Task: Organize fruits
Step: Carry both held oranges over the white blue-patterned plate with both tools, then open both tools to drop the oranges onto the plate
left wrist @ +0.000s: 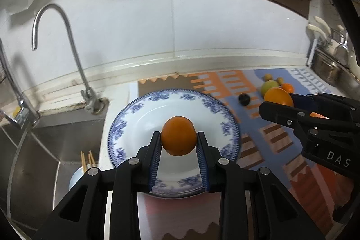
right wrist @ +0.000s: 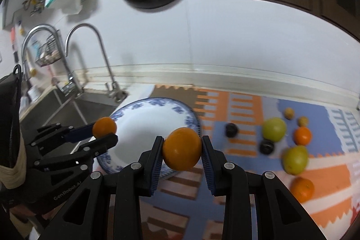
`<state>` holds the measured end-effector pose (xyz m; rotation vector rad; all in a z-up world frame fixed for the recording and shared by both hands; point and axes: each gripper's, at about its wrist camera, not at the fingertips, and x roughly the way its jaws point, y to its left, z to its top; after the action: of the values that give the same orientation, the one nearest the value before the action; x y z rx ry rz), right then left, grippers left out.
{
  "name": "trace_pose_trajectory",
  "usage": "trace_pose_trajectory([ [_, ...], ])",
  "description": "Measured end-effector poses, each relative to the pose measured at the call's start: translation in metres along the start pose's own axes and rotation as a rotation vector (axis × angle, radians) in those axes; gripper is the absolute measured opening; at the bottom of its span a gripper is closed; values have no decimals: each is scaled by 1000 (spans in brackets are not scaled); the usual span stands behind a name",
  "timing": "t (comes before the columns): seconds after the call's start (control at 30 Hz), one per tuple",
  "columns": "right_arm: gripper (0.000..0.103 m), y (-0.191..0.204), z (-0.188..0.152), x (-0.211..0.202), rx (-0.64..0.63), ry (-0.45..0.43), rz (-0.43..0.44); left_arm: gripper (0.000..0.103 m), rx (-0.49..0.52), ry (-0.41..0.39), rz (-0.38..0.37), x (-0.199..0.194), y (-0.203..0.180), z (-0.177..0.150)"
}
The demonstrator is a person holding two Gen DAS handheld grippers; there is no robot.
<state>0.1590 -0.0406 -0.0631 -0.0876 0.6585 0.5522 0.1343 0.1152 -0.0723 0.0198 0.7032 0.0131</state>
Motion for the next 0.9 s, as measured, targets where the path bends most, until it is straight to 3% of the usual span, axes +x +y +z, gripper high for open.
trace_pose_trajectory([
  [0.27,34,18,0,44,-62,84,100,30,-53,67,28,18,21,-10],
  [0.5,34,21,-7,79,-84,163,126,30,-62,117,29,35,27,-18],
  [0.9,34,24,-11,102,-107,186,132,31,-66,152,34,46,29,-21],
])
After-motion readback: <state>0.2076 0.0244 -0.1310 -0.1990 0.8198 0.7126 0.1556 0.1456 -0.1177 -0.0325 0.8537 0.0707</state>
